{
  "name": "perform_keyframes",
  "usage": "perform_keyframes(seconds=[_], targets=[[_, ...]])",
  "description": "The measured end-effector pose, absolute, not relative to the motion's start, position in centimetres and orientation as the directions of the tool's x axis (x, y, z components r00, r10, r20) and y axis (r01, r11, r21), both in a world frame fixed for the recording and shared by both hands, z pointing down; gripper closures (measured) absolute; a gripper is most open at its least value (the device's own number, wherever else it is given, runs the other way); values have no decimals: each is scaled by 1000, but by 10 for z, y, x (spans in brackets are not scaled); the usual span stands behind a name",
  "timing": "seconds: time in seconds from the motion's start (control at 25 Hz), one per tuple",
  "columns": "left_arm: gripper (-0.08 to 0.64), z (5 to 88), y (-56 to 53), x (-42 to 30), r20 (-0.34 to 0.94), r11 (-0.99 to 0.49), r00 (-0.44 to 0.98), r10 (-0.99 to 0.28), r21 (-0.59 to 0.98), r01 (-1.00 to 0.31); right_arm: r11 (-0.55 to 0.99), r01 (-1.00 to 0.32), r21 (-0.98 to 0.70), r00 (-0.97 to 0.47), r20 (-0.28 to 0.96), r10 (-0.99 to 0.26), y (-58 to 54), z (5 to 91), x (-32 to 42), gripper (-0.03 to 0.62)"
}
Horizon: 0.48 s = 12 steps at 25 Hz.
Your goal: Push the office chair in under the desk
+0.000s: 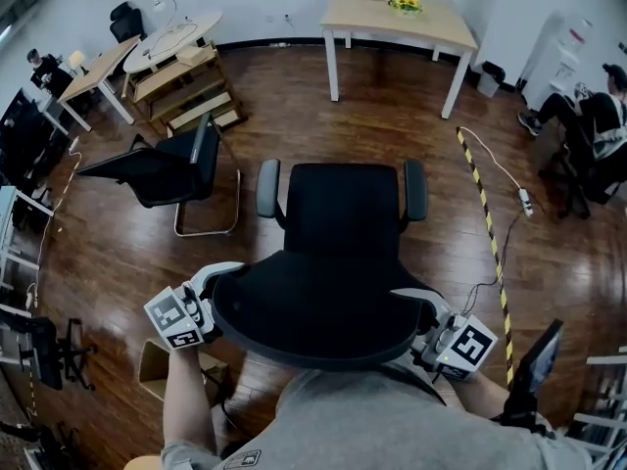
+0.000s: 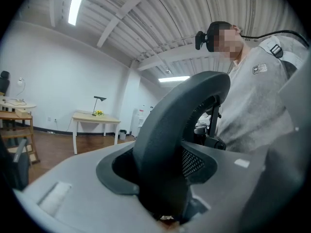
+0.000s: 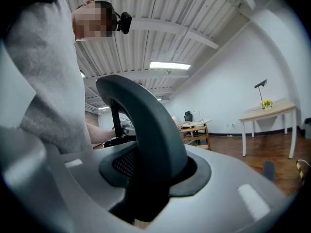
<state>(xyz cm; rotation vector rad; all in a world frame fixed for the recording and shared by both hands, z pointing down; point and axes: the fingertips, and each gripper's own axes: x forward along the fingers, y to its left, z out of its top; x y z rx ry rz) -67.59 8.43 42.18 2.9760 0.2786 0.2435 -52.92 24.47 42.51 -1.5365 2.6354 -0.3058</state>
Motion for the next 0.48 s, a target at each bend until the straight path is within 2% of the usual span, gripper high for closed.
perform_keyframes(seconds=[0.16,0.48], targets=[[341,419,74,-675,151,-967,963,222,162,197,458,-866,-201,-470,13,-883,237,421,-531,420],[347,420,51,-658,154,-957,951,270,153,247,412,-885,-214,-432,54,-900,217,430,-520,419]])
